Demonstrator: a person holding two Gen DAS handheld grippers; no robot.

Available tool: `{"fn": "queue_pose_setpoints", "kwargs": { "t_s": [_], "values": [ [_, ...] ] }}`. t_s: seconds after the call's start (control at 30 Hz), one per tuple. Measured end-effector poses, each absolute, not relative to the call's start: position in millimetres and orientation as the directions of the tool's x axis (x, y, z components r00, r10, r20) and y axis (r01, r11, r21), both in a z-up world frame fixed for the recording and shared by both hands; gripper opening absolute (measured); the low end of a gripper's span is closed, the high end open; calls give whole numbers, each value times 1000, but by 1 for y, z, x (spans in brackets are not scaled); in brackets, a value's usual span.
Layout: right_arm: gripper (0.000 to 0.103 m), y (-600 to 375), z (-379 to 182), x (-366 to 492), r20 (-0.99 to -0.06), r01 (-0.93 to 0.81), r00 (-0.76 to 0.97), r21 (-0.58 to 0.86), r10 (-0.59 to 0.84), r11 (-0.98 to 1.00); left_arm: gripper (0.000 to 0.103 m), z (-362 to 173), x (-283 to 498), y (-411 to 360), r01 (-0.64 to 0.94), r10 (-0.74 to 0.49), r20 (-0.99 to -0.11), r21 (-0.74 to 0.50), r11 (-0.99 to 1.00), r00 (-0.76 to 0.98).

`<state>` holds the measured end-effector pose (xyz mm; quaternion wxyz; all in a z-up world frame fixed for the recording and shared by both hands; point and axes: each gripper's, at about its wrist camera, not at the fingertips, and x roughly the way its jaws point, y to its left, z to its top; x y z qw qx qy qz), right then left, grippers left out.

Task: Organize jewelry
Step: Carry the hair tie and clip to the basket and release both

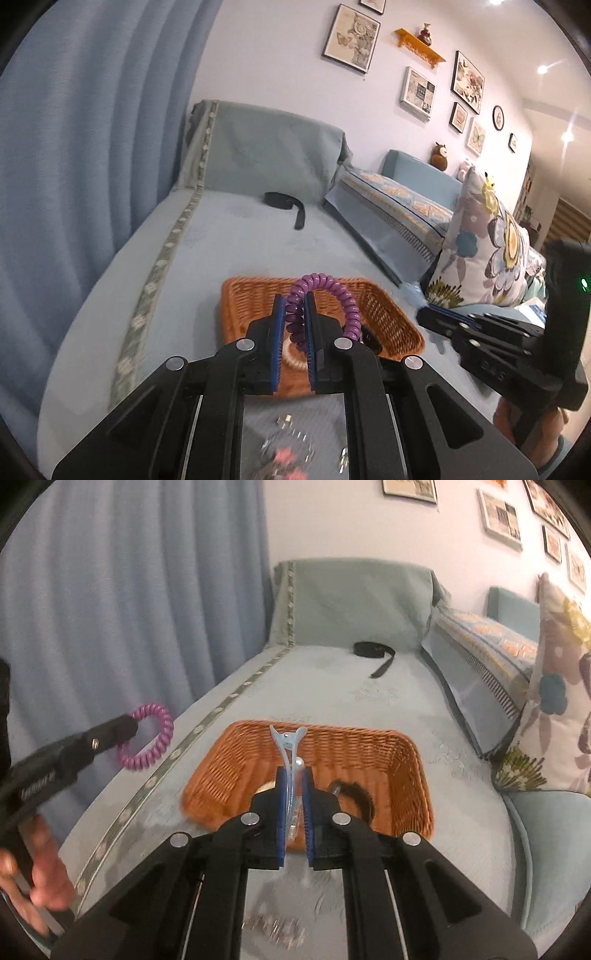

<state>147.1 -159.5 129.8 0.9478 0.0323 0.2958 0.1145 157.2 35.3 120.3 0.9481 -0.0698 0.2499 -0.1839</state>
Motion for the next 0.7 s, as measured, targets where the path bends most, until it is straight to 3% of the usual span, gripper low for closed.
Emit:
{"fn": "queue_pose_setpoints", "kwargs": {
  "t_s": [0.33, 0.7],
  "values": [
    [6, -160, 69, 246, -683, -148, 683, 216, 258, 965, 9, 62, 236, 3, 286, -351, -565, -204, 936, 747],
    [7, -156, 41, 259, -735, -127, 638, 196, 231, 972, 9, 25, 249, 0, 287, -365, -631, -227, 930, 684]
  ]
}}
